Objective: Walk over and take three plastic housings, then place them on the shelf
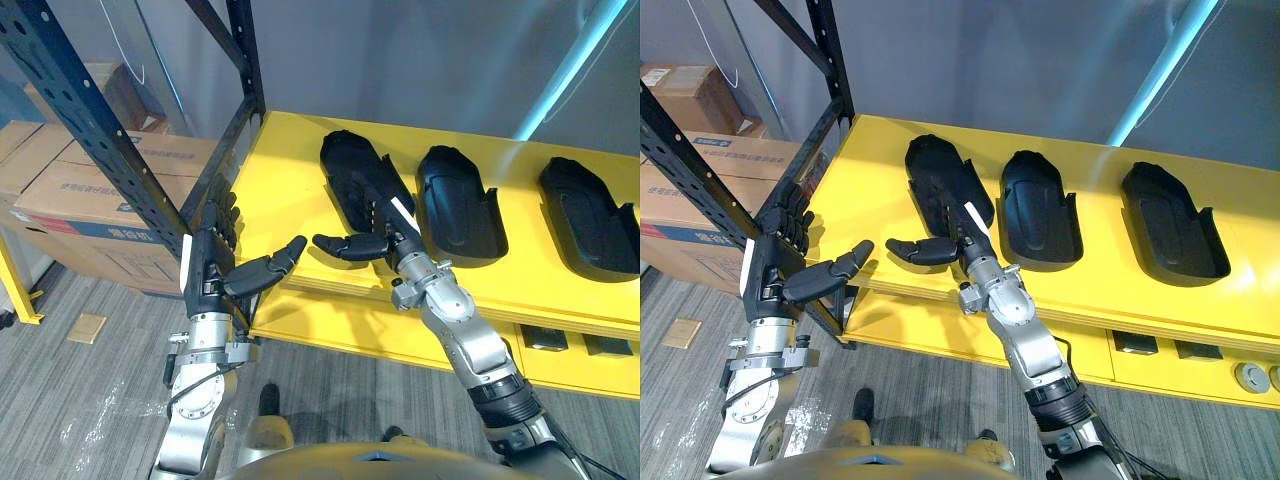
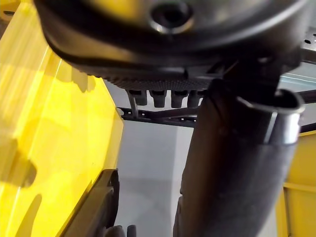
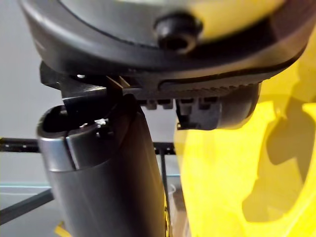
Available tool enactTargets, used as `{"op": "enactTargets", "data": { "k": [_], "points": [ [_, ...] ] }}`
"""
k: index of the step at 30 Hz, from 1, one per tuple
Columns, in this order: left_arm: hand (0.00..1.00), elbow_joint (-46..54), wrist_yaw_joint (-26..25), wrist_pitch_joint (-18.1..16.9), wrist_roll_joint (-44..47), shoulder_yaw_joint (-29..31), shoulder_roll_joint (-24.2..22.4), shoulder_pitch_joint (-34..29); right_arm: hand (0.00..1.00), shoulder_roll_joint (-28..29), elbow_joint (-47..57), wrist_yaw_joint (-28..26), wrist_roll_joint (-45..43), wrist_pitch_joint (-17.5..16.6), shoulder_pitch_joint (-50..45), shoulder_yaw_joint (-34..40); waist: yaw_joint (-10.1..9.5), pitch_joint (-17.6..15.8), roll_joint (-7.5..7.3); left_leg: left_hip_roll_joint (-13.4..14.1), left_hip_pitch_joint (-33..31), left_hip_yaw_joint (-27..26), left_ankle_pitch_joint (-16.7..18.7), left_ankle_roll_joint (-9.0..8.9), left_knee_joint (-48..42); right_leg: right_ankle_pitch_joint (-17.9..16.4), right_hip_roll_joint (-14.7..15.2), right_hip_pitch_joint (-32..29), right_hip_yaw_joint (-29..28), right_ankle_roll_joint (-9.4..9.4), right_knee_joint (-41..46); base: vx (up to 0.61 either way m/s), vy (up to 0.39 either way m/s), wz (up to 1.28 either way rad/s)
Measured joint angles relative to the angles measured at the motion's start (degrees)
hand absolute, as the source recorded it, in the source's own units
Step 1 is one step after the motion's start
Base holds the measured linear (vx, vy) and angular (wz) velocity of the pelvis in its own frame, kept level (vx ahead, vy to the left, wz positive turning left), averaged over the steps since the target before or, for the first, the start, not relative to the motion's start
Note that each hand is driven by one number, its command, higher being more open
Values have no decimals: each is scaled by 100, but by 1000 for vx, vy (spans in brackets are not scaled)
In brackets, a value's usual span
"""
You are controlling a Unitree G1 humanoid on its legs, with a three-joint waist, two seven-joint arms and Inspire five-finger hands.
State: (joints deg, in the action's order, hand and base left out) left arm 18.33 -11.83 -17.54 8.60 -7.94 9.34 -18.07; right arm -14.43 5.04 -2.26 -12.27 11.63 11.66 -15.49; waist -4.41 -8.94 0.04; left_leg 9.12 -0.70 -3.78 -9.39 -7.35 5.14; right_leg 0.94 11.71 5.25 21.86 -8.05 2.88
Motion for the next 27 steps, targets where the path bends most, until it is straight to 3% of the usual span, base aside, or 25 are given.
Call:
{"op": "enactTargets", "data": {
  "k": [18, 27],
  "points": [
    [100, 0, 77, 18, 0, -29, -29, 33, 100, 220, -890, 173, -248, -190, 684, -432, -16, 5, -5, -13, 2, 119, -40, 15, 0, -17, 1, 65, 102, -1, 6, -2, -2, 2],
    [100, 0, 64, 20, 0, -78, -35, 32, 100, 493, -1416, 923, -471, -114, 1115, -431, -36, 6, 4, -14, 5, 165, -29, 47, 0, -41, 0, 96, 144, -16, 22, -25, -10, 3]
  ]
}}
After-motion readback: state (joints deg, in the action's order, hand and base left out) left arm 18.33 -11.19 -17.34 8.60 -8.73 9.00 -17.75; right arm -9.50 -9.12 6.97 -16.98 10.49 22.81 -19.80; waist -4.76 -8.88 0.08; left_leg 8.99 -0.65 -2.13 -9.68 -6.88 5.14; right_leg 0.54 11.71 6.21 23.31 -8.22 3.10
